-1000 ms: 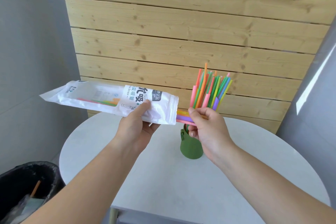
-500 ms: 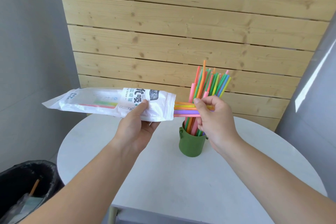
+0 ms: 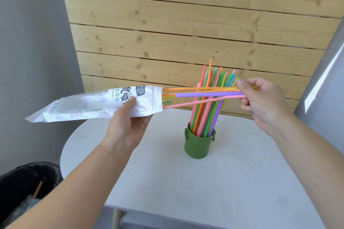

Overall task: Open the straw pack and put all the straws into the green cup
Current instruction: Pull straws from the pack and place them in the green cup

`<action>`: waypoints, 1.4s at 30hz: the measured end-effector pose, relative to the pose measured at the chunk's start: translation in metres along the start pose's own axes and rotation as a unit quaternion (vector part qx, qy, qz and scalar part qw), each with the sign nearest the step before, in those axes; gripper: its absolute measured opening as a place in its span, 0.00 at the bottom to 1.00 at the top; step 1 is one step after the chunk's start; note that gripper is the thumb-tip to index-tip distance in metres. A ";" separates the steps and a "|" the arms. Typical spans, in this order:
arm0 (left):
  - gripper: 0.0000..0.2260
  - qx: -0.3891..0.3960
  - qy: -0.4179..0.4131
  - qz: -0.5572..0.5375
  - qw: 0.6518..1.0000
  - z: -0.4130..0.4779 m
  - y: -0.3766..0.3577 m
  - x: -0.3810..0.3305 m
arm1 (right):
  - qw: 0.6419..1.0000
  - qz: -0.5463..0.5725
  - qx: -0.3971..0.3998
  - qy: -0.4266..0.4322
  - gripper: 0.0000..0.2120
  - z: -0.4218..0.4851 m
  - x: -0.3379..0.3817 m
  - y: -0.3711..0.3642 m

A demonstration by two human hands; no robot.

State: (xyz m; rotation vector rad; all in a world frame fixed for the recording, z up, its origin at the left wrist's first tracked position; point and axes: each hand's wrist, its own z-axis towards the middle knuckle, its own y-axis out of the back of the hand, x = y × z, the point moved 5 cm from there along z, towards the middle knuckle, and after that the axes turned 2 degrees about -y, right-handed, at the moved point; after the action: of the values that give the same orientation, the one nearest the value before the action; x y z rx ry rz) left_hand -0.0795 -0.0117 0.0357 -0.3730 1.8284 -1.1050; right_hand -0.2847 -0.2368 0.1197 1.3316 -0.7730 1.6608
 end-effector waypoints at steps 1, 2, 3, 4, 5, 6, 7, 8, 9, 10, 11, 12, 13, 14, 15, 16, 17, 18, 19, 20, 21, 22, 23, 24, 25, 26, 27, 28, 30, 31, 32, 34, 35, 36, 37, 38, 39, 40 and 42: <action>0.08 0.000 0.000 -0.002 1.000 0.000 0.001 0.000 | 1.000 -0.003 -0.003 0.002 0.08 0.002 0.002 0.004; 0.08 0.000 0.001 -0.002 1.000 0.001 0.001 0.001 | 1.000 -0.009 -0.005 0.004 0.07 0.003 0.003 0.008; 0.08 0.001 0.003 -0.001 1.000 0.001 0.002 0.003 | 1.000 -0.017 -0.007 0.007 0.06 0.004 0.004 0.010; 0.08 0.001 0.005 0.002 1.000 0.001 0.002 0.005 | 1.000 -0.027 -0.010 0.012 0.06 0.005 0.005 0.013; 0.08 0.000 0.007 0.003 1.000 0.001 0.002 0.006 | 0.999 -0.040 -0.014 0.019 0.06 0.005 0.006 0.017; 0.08 -0.001 0.009 0.004 1.000 0.002 0.003 0.007 | 0.998 -0.054 -0.020 0.027 0.06 0.006 0.009 0.021; 0.09 -0.001 0.009 0.003 1.000 0.002 0.003 0.008 | 0.997 -0.066 -0.024 0.034 0.06 0.007 0.011 0.027; 0.10 -0.003 0.008 0.002 1.000 0.002 0.004 0.008 | 0.996 -0.075 -0.026 0.040 0.06 0.007 0.015 0.031; 0.09 -0.006 0.009 0.000 1.000 0.003 0.005 0.010 | 0.995 -0.081 -0.026 0.046 0.06 0.008 0.018 0.037; 0.09 -0.009 0.010 -0.002 1.000 0.004 0.007 0.010 | 0.995 -0.088 -0.025 0.050 0.07 0.009 0.021 0.042; 0.07 -0.011 0.014 -0.003 1.000 0.005 0.008 0.012 | 0.993 -0.097 -0.025 0.055 0.07 0.009 0.023 0.047; 0.06 -0.011 0.017 -0.003 1.000 0.006 0.008 0.013 | 0.992 -0.107 -0.023 0.059 0.07 0.010 0.025 0.051; 0.05 -0.010 0.019 -0.003 1.000 0.006 0.008 0.014 | 0.991 -0.118 -0.021 0.064 0.07 0.011 0.028 0.055; 0.05 -0.010 0.019 -0.001 1.000 0.006 0.007 0.016 | 0.989 -0.129 -0.020 0.069 0.07 0.011 0.030 0.060; 0.05 -0.011 0.018 0.002 1.000 0.006 0.007 0.016 | 0.987 -0.142 -0.019 0.075 0.06 0.012 0.032 0.065; 0.05 -0.012 0.017 0.006 1.000 0.006 0.007 0.017 | 0.984 -0.155 -0.020 0.082 0.06 0.012 0.034 0.069; 0.05 -0.012 0.017 0.008 1.000 0.006 0.008 0.017 | 0.982 -0.167 -0.021 0.089 0.05 0.012 0.036 0.072; 0.05 -0.012 0.016 0.009 1.000 0.006 0.008 0.018 | 0.980 -0.175 -0.020 0.096 0.05 0.012 0.038 0.074; 0.05 -0.011 0.017 0.008 1.000 0.006 0.008 0.018 | 0.978 -0.183 -0.017 0.103 0.04 0.011 0.040 0.075; 0.05 -0.010 0.017 0.008 1.000 0.007 0.008 0.018 | 0.975 -0.192 -0.011 0.109 0.04 0.009 0.041 0.075; 0.05 -0.009 0.017 0.011 1.000 0.007 0.009 0.019 | 0.973 -0.203 -0.003 0.114 0.04 0.008 0.042 0.073; 0.05 -0.009 0.018 0.013 1.000 0.007 0.009 0.020 | 0.970 -0.212 0.003 0.120 0.04 0.006 0.043 0.071; 0.05 -0.008 0.018 0.014 1.000 0.007 0.009 0.020 | 0.968 -0.219 0.008 0.126 0.05 0.005 0.044 0.069; 0.05 -0.006 0.019 0.012 1.000 0.008 0.009 0.021 | 0.966 -0.224 0.011 0.131 0.05 0.003 0.045 0.068; 0.05 -0.004 0.019 0.008 1.000 0.008 0.010 0.021 | 0.964 -0.230 0.014 0.136 0.05 0.002 0.046 0.067; 0.06 -0.002 0.019 0.004 1.000 0.009 0.011 0.021 | 0.961 -0.237 0.018 0.140 0.05 0.002 0.048 0.067; 0.07 -0.001 0.019 0.001 1.000 0.009 0.011 0.020 | 0.959 -0.244 0.022 0.144 0.05 0.001 0.049 0.067; 0.07 0.001 0.018 -0.001 1.000 0.009 0.012 0.020 | 0.955 -0.254 0.025 0.147 0.05 0.000 0.050 0.067; 0.06 0.001 0.019 0.000 1.000 0.009 0.012 0.020 | 0.947 -0.278 0.031 0.156 0.04 -0.001 0.052 0.067; 0.06 0.000 0.019 0.003 1.000 0.009 0.012 0.020 | 0.944 -0.287 0.034 0.160 0.04 -0.002 0.053 0.067; 0.05 -0.001 0.018 0.007 1.000 0.008 0.011 0.020 | 0.941 -0.293 0.035 0.165 0.05 -0.003 0.055 0.067; 0.06 -0.002 0.017 0.012 1.000 0.008 0.011 0.020 | 0.937 -0.297 0.033 0.179 0.05 -0.006 0.059 0.067; 0.06 0.000 0.018 0.012 1.000 0.008 0.011 0.021 | 0.937 -0.295 0.033 0.185 0.05 -0.008 0.061 0.066; 0.06 0.002 0.019 0.012 1.000 0.007 0.010 0.021 | 0.936 -0.294 0.032 0.190 0.05 -0.009 0.063 0.066; 0.06 0.002 0.019 0.013 1.000 0.007 0.010 0.022 | 0.935 -0.295 0.032 0.194 0.05 -0.010 0.064 0.064; 0.06 0.000 0.019 0.015 1.000 0.007 0.010 0.022 | 0.934 -0.298 0.034 0.194 0.05 -0.012 0.064 0.063; 0.06 0.000 0.018 0.016 1.000 0.007 0.010 0.022 | 0.933 -0.303 0.037 0.193 0.05 -0.013 0.064 0.061; 0.07 0.000 0.017 0.015 1.000 0.007 0.010 0.021 | 0.931 -0.308 0.039 0.192 0.05 -0.013 0.063 0.059; 0.06 -0.001 0.017 0.014 1.000 0.006 0.010 0.021 | 0.928 -0.318 0.042 0.188 0.04 -0.013 0.062 0.058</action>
State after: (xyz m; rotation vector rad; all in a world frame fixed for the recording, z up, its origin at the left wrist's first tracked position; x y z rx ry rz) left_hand -0.0832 -0.0228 0.0147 -0.3305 1.8603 -1.0965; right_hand -0.3468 -0.2369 0.1786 1.1060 -0.0233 1.3552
